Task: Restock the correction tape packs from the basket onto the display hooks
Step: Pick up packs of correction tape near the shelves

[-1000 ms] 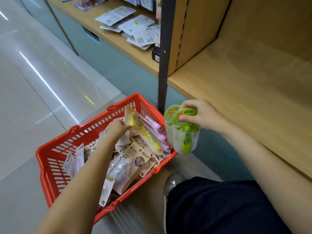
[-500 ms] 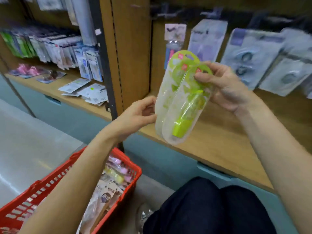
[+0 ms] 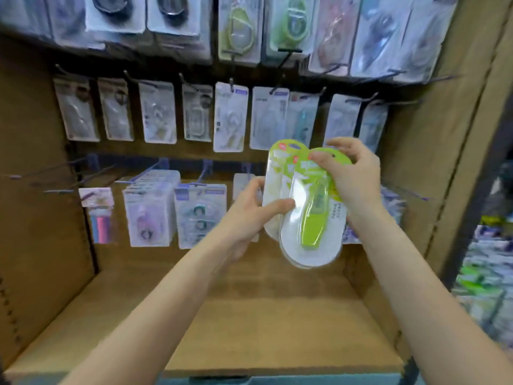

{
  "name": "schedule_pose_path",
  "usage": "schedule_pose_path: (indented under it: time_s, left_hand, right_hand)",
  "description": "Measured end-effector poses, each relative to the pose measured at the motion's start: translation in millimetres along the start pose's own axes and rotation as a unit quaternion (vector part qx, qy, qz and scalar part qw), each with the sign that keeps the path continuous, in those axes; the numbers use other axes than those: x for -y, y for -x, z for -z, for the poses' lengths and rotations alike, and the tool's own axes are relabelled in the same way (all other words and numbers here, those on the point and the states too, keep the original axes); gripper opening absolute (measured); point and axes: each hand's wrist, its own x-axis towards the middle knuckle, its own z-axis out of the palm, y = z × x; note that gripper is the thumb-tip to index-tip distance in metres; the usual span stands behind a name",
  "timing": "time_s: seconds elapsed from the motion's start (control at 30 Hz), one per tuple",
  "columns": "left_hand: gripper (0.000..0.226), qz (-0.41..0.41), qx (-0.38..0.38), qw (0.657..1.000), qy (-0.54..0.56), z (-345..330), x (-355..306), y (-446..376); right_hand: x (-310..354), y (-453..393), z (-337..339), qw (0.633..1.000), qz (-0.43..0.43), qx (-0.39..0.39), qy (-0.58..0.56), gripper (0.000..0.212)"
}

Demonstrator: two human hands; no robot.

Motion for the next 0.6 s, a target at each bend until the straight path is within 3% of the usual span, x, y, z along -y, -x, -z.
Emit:
schedule_pose_path:
  time_s: [0.07, 0.13, 0.27, 0.33, 0.43, 0.6]
  left_hand:
    - [0.037, 0.01, -0.011, 1.0, 0.025, -14.2, 1.7, -8.3]
    - [0.04, 0.015, -0.013, 0.999, 0.025, -20.0, 1.2, -15.6]
    - [0.046, 0.001, -0.002, 1.0, 0.024, -25.3, -6.6, -31.5]
    - [0.048, -0.006, -0.004, 1.0, 0.007, -30.3, -11.2, -41.2]
    - [0.042, -0.018, -0.001, 1.0, 0.003, -36.0, -18.6, -60.4]
    - [0.033, -0.012, 0.006, 0.999, -0.039, -48.8, -18.1, -98.2]
  right_hand:
    - [2.1, -0.9, 6.8, 0.997, -0.002, -0.073, -0.004, 0.036]
    - [2.7, -0.1, 12.6, 0.995, -0.021, -0.087, -0.04, 0.031]
    - [-1.2, 0.4, 22.6, 0.986, -0.093, -0.008, -0.137, 0.005]
    - [-6.1, -5.1, 32.5, 0.965, -0.132, 0.049, -0.222, 0.01]
    - [-16.4, -18.7, 50.6, 0.948, -0.12, 0.1, -0.277, 0.022]
    - [-40.6, -47.9, 77.4, 0.945, -0.151, 0.077, -0.28, 0.022]
